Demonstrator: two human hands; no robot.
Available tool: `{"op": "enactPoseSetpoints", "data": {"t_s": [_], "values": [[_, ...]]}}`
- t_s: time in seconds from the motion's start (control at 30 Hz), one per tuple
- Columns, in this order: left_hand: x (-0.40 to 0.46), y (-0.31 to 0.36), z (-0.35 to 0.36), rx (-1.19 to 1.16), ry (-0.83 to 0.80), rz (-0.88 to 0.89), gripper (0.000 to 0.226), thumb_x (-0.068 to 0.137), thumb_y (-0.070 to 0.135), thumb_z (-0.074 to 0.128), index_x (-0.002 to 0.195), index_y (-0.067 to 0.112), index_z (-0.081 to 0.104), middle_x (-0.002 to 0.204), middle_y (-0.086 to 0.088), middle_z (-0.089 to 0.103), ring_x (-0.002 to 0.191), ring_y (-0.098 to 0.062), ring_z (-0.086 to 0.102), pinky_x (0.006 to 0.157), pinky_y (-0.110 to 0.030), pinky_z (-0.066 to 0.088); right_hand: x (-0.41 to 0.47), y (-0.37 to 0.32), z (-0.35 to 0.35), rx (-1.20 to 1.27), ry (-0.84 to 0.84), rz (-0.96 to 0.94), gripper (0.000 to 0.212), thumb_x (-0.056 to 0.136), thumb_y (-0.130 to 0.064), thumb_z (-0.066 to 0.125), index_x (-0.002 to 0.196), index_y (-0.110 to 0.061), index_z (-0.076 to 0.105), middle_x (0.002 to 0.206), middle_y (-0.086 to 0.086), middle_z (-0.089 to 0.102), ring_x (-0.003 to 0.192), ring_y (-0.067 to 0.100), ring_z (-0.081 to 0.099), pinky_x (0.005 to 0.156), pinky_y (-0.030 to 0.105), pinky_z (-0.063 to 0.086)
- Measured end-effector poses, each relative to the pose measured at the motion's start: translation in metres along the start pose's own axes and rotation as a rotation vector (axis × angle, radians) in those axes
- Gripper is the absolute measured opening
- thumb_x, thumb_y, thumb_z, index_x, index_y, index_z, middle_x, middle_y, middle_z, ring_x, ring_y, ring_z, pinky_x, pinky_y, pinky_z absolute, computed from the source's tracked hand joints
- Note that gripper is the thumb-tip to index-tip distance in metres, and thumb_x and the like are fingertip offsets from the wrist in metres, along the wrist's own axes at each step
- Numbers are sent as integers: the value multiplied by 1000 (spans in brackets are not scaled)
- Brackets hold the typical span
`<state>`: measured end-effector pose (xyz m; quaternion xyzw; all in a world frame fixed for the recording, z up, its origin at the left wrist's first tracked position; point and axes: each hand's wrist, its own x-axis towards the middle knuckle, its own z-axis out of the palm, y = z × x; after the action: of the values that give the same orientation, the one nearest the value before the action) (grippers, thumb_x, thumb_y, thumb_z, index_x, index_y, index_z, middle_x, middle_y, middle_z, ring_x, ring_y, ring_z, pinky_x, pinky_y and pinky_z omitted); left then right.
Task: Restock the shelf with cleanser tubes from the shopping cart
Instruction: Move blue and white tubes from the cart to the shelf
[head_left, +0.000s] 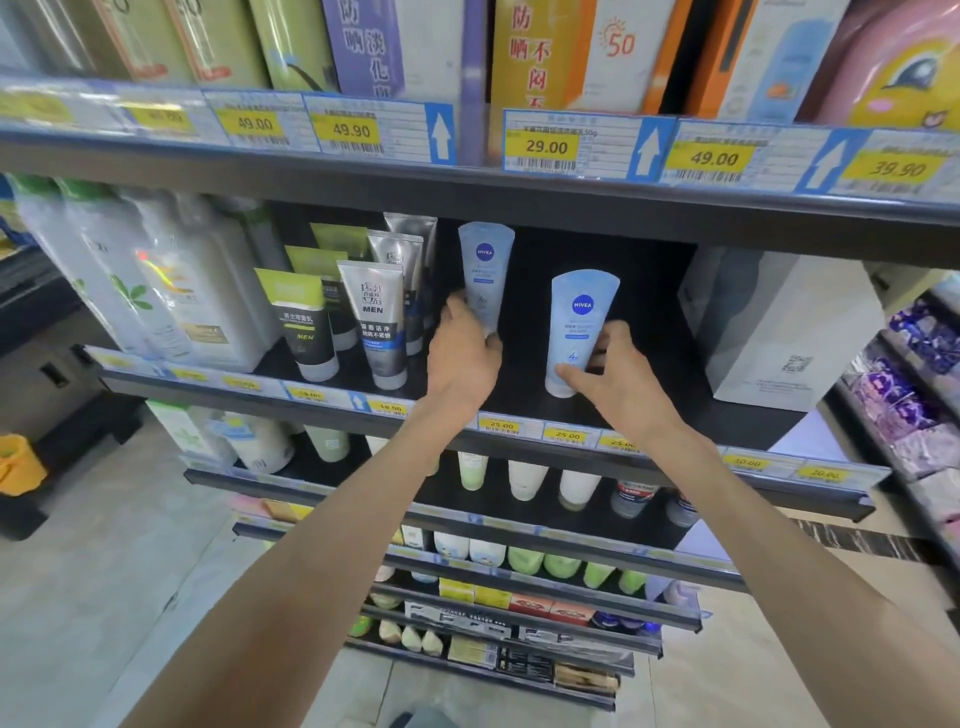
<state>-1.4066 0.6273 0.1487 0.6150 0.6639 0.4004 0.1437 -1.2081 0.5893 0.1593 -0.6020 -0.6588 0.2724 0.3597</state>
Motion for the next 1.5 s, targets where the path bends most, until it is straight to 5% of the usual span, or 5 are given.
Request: {"op": "enactPoseSetpoints", "data": {"t_s": [0.2, 0.53, 0.93, 1.17, 1.5], "values": [[-53, -22, -26, 241, 131, 372, 29, 104, 38, 55, 120, 15, 63, 108, -2, 69, 100, -18, 64, 77, -33, 54, 13, -21, 22, 0, -49, -38, 57, 90, -26, 78, 131, -20, 40, 133, -1, 58, 114, 10, 60, 81, 21, 48], [-86, -82, -43, 404, 209, 492, 39, 106, 46, 49, 111, 13, 69, 107, -5, 67, 106, -26, 60, 99, -43, 46, 45, -47, 70, -8, -54, -80, 59, 87, -23, 81, 130, -17, 41, 134, 6, 59, 120, 21, 62, 93, 40, 57], [-84, -93, -44, 421, 184, 532, 36, 107, 42, 48, 113, 12, 67, 105, -5, 66, 102, -26, 60, 98, -44, 46, 65, -29, 70, 70, -51, -68, 47, 94, -20, 68, 135, -16, 45, 122, 1, 61, 107, 13, 65, 94, 43, 59], [-86, -91, -43, 397, 202, 521, 32, 104, 39, 53, 111, 12, 68, 105, -6, 66, 101, -26, 59, 97, -44, 48, 93, -26, 69, 0, -99, -44, 59, 92, -24, 76, 143, -15, 48, 123, -3, 59, 108, 10, 59, 84, 23, 45], [-83, -98, -41, 405, 216, 575, 32, 104, 36, 55, 113, 9, 68, 108, -8, 67, 102, -30, 58, 99, -44, 43, 107, -11, 62, 54, -172, -120, 41, 88, -21, 80, 125, -14, 63, 115, -4, 70, 100, 0, 65, 77, 11, 47]]}}
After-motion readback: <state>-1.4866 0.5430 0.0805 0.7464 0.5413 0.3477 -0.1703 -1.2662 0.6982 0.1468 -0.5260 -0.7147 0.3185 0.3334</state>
